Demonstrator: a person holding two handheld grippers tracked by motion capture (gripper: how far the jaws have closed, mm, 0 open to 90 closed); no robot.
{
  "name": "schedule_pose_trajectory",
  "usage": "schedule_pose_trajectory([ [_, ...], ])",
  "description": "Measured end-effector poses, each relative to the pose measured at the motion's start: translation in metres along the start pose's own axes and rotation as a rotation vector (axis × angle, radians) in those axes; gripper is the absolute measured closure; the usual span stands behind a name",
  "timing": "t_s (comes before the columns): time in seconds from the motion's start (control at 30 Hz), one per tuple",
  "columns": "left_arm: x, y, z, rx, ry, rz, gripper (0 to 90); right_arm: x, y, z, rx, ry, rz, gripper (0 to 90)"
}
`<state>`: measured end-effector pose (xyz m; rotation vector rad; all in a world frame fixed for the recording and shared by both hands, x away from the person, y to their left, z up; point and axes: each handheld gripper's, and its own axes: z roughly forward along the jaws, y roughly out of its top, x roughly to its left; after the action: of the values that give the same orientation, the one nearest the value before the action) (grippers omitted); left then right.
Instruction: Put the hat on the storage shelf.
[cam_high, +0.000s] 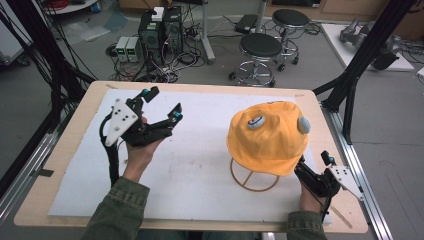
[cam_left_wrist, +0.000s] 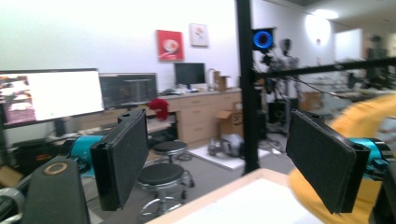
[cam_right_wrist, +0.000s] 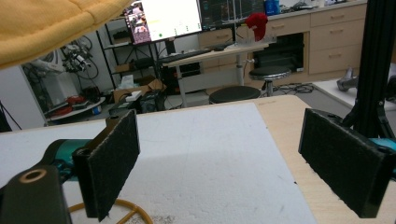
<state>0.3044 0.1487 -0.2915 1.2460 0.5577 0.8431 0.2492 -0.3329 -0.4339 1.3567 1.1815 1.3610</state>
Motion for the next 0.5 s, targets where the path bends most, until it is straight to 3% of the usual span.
schedule_pose_trajectory([
  [0.23, 0.03, 0.007, -0.017, -0.036, 0.101, -0.034, 22.3, 0.0, 0.0, 0.0, 0.003, -0.001, 0.0, 11.4],
  [0.5, 0.062, 0.009, -0.031, -0.028, 0.209, -0.054, 22.5, 0.001, 0.0, 0.0, 0.005, -0.002, 0.002, 11.4],
])
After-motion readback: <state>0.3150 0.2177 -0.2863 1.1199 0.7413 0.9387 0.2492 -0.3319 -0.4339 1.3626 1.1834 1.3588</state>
